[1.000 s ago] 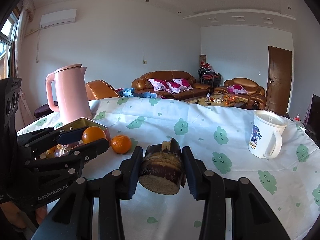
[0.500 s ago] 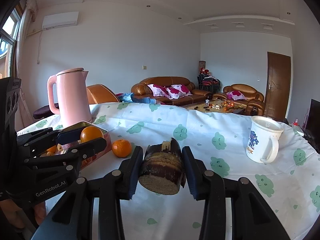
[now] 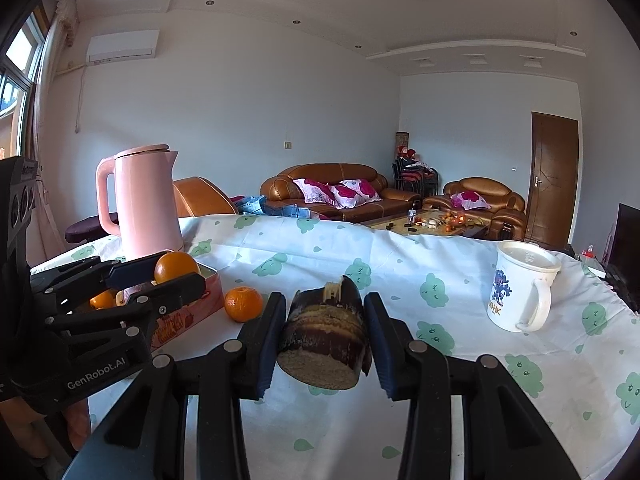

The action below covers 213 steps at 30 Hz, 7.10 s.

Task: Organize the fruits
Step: 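Carry the orange and cake roll over the open tin box with both grippers, then lower the orange and cake roll into the tin and open both grippers, then grasp the dark round fruit with the right gripper while the left grasps an orange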

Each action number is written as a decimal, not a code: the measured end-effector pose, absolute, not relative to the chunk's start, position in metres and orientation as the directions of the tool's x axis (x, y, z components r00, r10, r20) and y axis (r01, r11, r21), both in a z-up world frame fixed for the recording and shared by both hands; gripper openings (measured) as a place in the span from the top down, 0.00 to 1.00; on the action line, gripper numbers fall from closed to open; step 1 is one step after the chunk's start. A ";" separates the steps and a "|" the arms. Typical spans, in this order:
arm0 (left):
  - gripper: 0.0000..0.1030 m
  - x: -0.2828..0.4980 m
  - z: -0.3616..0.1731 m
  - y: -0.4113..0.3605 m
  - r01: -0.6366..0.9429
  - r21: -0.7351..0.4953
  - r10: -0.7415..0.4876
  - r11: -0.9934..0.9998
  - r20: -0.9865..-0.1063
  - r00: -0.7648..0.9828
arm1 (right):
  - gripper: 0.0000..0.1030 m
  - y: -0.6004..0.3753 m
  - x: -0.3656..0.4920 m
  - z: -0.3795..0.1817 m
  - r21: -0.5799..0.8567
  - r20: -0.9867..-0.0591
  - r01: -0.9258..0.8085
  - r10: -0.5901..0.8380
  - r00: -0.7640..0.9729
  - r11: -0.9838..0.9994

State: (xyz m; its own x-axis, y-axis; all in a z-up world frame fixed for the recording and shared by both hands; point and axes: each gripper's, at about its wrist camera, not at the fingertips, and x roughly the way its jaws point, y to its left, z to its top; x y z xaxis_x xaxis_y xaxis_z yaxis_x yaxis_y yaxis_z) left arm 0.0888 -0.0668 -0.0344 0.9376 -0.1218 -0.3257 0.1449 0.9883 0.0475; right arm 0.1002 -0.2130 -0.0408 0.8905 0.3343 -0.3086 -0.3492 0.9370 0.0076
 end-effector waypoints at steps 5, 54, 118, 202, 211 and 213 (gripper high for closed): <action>0.58 0.085 -0.033 -0.067 0.138 0.059 -0.114 0.989 -0.306 0.945 | 0.59 -0.214 0.098 -0.040 0.007 -0.299 -0.344 0.331 0.895 0.939; 0.58 0.075 -0.034 -0.055 0.111 0.055 -0.088 0.992 -0.315 0.945 | 0.59 -0.196 0.088 -0.035 -0.027 -0.253 -0.336 0.318 0.914 0.942; 0.58 0.068 -0.035 0.062 -0.041 -0.027 0.025 0.999 -0.424 0.905 | 0.59 -0.067 0.102 -0.030 -0.060 -0.341 -0.564 0.514 0.787 0.824; 0.08 0.104 -0.022 0.003 0.036 0.001 -0.031 0.999 -0.492 0.870 | 0.36 -0.145 0.203 -0.071 0.098 -0.699 -0.428 0.368 0.613 0.898; 0.10 0.134 -0.026 -0.032 0.088 0.073 -0.034 0.993 -0.543 0.839 | 0.58 -0.148 0.215 -0.094 0.126 -0.758 -0.433 0.368 0.538 0.892; 0.15 0.143 -0.027 -0.042 0.104 0.090 -0.036 0.991 -0.558 0.829 | 0.58 -0.154 0.213 -0.092 0.109 -0.749 -0.426 0.356 0.559 0.898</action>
